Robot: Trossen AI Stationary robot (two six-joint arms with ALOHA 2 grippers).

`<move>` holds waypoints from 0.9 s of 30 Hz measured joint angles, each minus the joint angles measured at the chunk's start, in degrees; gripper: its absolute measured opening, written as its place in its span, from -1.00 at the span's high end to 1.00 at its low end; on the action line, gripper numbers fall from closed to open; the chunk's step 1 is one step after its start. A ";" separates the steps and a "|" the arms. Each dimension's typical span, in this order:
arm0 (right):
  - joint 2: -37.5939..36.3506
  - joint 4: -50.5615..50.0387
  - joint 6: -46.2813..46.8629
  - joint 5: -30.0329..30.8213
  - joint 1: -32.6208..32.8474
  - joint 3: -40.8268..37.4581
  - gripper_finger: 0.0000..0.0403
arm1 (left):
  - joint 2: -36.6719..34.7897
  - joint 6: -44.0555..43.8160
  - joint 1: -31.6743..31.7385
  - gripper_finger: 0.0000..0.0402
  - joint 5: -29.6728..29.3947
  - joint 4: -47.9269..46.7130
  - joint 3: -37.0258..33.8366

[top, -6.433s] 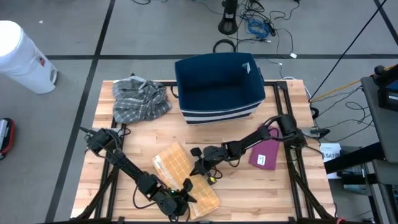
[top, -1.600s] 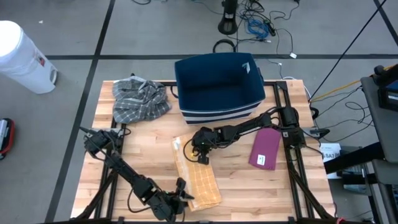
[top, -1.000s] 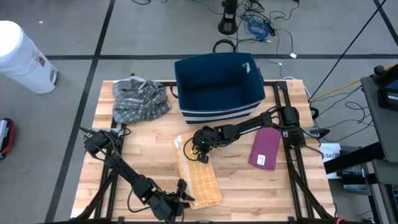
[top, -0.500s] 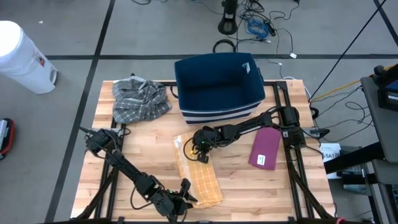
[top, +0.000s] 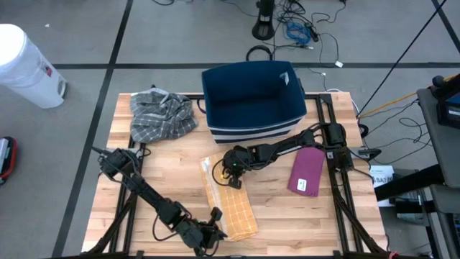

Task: Fold towel
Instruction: Fold the yellow towel

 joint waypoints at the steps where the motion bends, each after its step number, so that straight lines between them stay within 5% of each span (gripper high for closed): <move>1: -0.34 -0.14 -1.05 -0.03 0.04 -0.02 1.00 | 0.00 0.04 -0.15 0.98 -0.33 -0.02 0.01; 7: -6.24 -5.20 -8.90 1.72 3.01 -0.71 0.85 | 0.00 -0.07 -1.55 0.99 -4.09 0.06 0.00; 18: -14.01 -12.59 -11.57 3.45 14.72 -0.31 0.11 | 0.00 -1.08 -3.11 1.00 -9.71 2.21 0.02; 27: -13.65 -11.89 -7.66 5.68 27.91 -0.30 0.02 | 0.00 -5.55 -3.11 1.00 -17.94 2.19 0.02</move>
